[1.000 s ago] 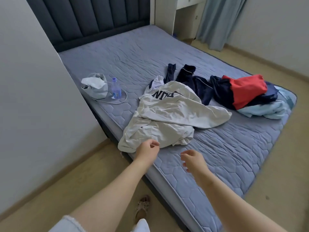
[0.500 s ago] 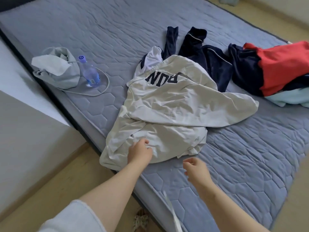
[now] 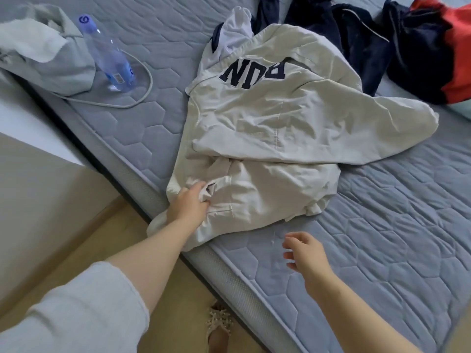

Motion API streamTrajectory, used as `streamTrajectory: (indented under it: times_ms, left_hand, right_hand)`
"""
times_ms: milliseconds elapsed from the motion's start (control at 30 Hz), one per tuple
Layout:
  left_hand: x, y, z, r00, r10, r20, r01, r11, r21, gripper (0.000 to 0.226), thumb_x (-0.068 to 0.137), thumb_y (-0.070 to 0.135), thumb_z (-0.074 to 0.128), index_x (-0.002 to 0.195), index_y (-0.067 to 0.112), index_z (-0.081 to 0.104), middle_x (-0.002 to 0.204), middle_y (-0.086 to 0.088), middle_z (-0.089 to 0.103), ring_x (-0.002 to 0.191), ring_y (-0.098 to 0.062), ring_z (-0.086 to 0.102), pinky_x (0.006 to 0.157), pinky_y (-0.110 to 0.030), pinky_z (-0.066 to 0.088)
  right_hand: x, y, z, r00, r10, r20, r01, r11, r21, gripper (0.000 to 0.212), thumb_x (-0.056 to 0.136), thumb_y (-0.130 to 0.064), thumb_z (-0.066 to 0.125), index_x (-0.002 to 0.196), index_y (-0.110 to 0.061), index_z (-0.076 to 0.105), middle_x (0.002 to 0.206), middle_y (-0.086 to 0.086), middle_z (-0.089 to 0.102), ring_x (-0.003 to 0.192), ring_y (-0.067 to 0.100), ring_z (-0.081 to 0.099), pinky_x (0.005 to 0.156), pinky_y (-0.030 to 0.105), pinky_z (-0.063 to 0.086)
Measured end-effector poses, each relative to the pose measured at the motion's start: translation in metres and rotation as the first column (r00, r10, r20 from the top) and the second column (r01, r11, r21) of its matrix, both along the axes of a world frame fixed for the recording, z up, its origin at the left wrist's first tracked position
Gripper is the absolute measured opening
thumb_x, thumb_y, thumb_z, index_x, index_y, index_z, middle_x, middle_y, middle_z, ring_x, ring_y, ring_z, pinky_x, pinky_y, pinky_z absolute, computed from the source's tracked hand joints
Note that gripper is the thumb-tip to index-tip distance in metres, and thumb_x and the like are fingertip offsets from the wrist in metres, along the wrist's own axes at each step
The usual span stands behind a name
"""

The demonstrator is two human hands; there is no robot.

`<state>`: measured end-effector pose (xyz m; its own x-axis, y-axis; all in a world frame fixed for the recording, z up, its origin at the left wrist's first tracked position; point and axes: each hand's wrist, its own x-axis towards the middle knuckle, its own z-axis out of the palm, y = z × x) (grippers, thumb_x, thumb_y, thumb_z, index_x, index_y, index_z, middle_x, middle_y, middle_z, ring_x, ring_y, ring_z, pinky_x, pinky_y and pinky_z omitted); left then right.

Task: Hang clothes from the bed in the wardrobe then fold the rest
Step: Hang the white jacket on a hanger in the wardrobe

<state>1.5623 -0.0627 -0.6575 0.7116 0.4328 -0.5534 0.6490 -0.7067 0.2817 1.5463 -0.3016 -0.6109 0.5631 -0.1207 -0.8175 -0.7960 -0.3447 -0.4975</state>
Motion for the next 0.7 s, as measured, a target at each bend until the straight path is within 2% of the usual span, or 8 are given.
streamTrajectory:
  times_ms: [67,200,300,367,467,567,633,700]
  left_hand:
    - [-0.013,-0.016,0.011,0.996,0.019,0.089,-0.012,0.997,-0.075,0.037,0.09,0.031,0.055,0.127,0.026,0.052,0.116,-0.01,0.056,0.102,-0.03,0.054,0.071,-0.029,0.035]
    - [-0.044,-0.056,0.054,0.962,0.184,0.201,-0.092,0.913,-0.399,0.02,0.09,0.032,0.058,0.102,0.02,0.067,0.091,0.001,0.065,0.086,-0.018,0.059,0.068,-0.027,0.043]
    - [-0.067,-0.091,0.09,0.949,0.239,0.205,-0.078,0.809,-0.582,0.017,0.089,0.028,0.06,0.076,0.018,0.065,0.056,0.014,0.053,0.059,-0.004,0.048,0.052,-0.017,0.034]
    - [-0.077,-0.114,0.114,0.953,0.263,0.152,-0.092,0.725,-0.682,0.022,0.089,0.025,0.061,0.07,0.014,0.062,0.046,0.015,0.044,0.049,0.0,0.04,0.048,-0.013,0.029]
    - [-0.072,-0.14,0.153,0.926,0.37,0.078,-0.175,0.603,-0.779,0.02,0.09,0.022,0.059,0.074,0.012,0.063,0.058,0.006,0.049,0.054,-0.005,0.044,0.051,-0.014,0.034]
    - [-0.065,-0.165,0.199,0.858,0.512,0.028,-0.252,0.469,-0.847,0.018,0.093,0.015,0.055,0.077,0.008,0.062,0.067,-0.004,0.053,0.062,-0.013,0.047,0.056,-0.018,0.038]
    - [-0.065,-0.182,0.229,0.833,0.554,0.002,-0.274,0.415,-0.868,0.018,0.093,0.014,0.055,0.078,0.007,0.063,0.07,-0.008,0.057,0.065,-0.018,0.052,0.061,-0.025,0.042]
    - [-0.066,-0.198,0.255,0.816,0.579,-0.012,-0.279,0.375,-0.884,0.02,0.093,0.015,0.055,0.076,0.006,0.063,0.071,-0.011,0.058,0.066,-0.022,0.054,0.065,-0.028,0.043]
  right_hand:
    - [-0.006,0.005,0.01,0.999,-0.045,-0.023,0.047,0.997,0.058,0.013,0.094,-0.013,0.048,0.086,-0.018,0.057,0.085,0.004,0.058,0.071,0.018,0.053,0.059,0.028,0.044]
    - [-0.007,0.005,0.037,0.995,-0.096,-0.029,0.099,0.988,0.118,0.011,0.096,-0.026,0.048,0.099,-0.02,0.056,0.094,0.003,0.057,0.079,0.02,0.053,0.066,0.031,0.045]
    - [-0.015,0.001,0.058,0.992,-0.106,-0.067,0.116,0.981,0.158,0.021,0.095,-0.04,0.048,0.112,-0.028,0.049,0.108,-0.003,0.053,0.092,0.019,0.053,0.074,0.036,0.043]
    - [-0.026,-0.004,0.079,0.991,-0.089,-0.098,0.106,0.976,0.19,0.025,0.094,-0.044,0.047,0.116,-0.032,0.046,0.112,-0.005,0.053,0.096,0.018,0.052,0.075,0.037,0.041]
    - [-0.043,-0.02,0.114,0.99,-0.097,-0.101,0.117,0.968,0.221,0.021,0.094,-0.043,0.047,0.114,-0.035,0.046,0.105,-0.005,0.057,0.089,0.016,0.057,0.074,0.037,0.044]
    - [-0.057,-0.045,0.149,0.998,-0.049,-0.04,0.059,0.955,0.291,0.027,0.094,-0.04,0.048,0.121,-0.034,0.047,0.113,0.001,0.06,0.106,0.021,0.058,0.08,0.037,0.048]
    - [-0.064,-0.06,0.177,1.0,-0.004,0.026,-0.006,0.938,0.347,0.031,0.094,-0.028,0.048,0.125,-0.031,0.045,0.119,0.006,0.058,0.111,0.023,0.055,0.077,0.033,0.047]
    - [-0.07,-0.076,0.208,0.995,0.04,0.096,-0.073,0.923,0.378,0.033,0.089,-0.014,0.048,0.12,-0.026,0.051,0.114,0.01,0.061,0.103,0.024,0.058,0.072,0.03,0.046]
